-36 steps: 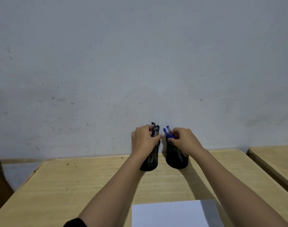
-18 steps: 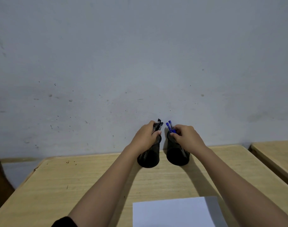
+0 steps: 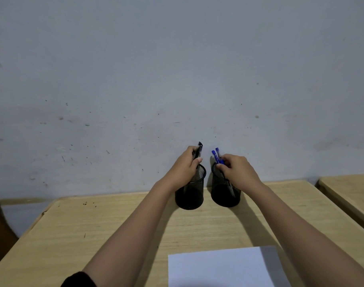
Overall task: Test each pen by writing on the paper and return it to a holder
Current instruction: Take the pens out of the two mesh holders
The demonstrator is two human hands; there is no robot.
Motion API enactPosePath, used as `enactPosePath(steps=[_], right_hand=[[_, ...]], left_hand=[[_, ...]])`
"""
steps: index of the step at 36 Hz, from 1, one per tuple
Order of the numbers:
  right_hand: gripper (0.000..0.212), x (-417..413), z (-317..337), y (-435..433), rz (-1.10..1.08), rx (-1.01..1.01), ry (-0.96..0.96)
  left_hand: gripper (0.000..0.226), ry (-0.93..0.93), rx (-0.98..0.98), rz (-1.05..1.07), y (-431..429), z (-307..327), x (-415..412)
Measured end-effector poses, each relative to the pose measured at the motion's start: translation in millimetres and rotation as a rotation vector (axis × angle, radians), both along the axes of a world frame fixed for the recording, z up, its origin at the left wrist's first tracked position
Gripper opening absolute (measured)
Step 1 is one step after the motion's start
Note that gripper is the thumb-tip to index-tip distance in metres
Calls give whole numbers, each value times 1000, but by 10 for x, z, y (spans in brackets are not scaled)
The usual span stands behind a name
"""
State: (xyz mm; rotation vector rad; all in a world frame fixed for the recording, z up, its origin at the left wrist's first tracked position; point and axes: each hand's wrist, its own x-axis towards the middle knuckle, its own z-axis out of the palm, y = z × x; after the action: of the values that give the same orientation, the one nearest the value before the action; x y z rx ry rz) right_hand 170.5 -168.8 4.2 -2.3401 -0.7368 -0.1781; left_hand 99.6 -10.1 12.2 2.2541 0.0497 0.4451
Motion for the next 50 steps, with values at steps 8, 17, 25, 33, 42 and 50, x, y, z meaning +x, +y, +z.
enactPosePath(steps=[8, 17, 25, 33, 42, 50], right_hand=[[16, 11, 16, -2, -13, 86, 28], [14, -93, 245, -48, 2, 277, -15], [11, -192, 360, -79, 2, 324, -10], [12, -194, 279, -62, -19, 341, 18], [13, -128, 206, -48, -50, 373, 17], [16, -97, 116, -19, -64, 414, 39]], left_hand=[[35, -95, -129, -40, -9, 67, -3], [39, -215, -170, -32, -94, 216, -7], [34, -161, -150, -28, -71, 168, -19], [27, -93, -159, -58, -125, 127, -39], [29, -63, -101, -110, -177, 29, 41], [27, -47, -54, -135, -174, 26, 74]])
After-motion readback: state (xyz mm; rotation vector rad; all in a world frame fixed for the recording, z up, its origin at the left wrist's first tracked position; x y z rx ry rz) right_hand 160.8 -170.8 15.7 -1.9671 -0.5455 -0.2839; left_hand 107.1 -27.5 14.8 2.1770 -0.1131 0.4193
